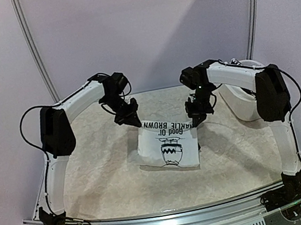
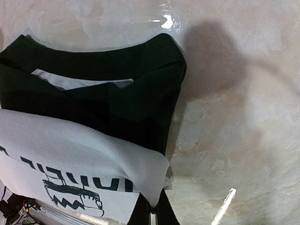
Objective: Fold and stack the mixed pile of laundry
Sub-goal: Fold the 2/3-rectangle-folded T-shirt at the center of the board, then smooth out the square-folded T-shirt at the center of the board.
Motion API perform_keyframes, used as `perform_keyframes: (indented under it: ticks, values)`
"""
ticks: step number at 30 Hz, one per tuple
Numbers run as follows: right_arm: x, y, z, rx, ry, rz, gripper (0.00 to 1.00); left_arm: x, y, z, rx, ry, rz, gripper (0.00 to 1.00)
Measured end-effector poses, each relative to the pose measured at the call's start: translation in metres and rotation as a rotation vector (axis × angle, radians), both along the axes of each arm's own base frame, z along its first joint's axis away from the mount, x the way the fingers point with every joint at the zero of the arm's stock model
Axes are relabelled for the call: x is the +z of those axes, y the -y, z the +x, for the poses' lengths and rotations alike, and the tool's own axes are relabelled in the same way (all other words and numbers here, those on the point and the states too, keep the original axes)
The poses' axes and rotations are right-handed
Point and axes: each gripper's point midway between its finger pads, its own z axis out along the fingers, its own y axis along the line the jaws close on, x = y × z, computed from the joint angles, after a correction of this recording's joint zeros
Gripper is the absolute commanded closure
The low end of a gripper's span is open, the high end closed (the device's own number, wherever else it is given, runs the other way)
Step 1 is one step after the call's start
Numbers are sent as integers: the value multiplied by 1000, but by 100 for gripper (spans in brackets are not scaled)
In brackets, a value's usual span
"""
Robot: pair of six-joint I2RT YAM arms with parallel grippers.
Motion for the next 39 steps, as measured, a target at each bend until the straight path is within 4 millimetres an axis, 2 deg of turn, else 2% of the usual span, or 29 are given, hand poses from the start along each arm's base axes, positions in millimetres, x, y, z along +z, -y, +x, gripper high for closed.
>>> perform_keyframes:
  ticks: [6, 8, 9, 11, 13, 15, 17, 19, 21, 25, 29, 31, 32, 35, 39]
  values:
    - [-20, -2, 3, 17, -28, -6, 99, -11, -1, 2, 11, -16, 10, 100]
    - [-23, -1, 4, 18, -33, -2, 95, -17, -1, 3, 14, -24, 15, 100]
    - [-24, -1, 5, 17, -35, 2, 89, -20, -2, 4, 16, -27, 18, 98]
    - [-26, -1, 8, 15, -34, 11, 78, -25, -2, 6, 22, -29, 20, 91]
    - [-26, -1, 13, 9, -30, 21, 65, -26, -2, 8, 33, -28, 19, 79]
    - [-23, -2, 21, -4, -18, 44, 54, -24, -1, 14, 46, -13, 11, 64]
    - [-17, -3, 31, -17, 4, 73, 48, -18, -1, 21, 61, 9, -1, 48]
    - [-8, -8, 42, -26, 37, 109, 44, -14, -1, 29, 67, 37, -14, 41]
    - [2, -12, 53, -33, 80, 138, 41, -11, -2, 35, 81, 59, -16, 40]
    - [13, -14, 62, -50, 127, 151, 39, 4, -9, 40, 73, 120, -2, 50]
    - [38, -18, 61, -39, 199, 166, 45, 39, -17, 30, 29, 201, -15, 57]
    - [53, -26, 54, -22, 240, 196, 48, 55, -20, 16, -6, 229, -26, 60]
    - [60, -32, 49, -9, 256, 215, 51, 62, -22, 6, -33, 247, -39, 66]
    - [76, -62, 29, 46, 288, 302, 58, 73, -23, -24, -110, 262, -85, 79]
    - [69, -98, 9, 102, 277, 390, 72, 65, -14, -58, -199, 230, -159, 90]
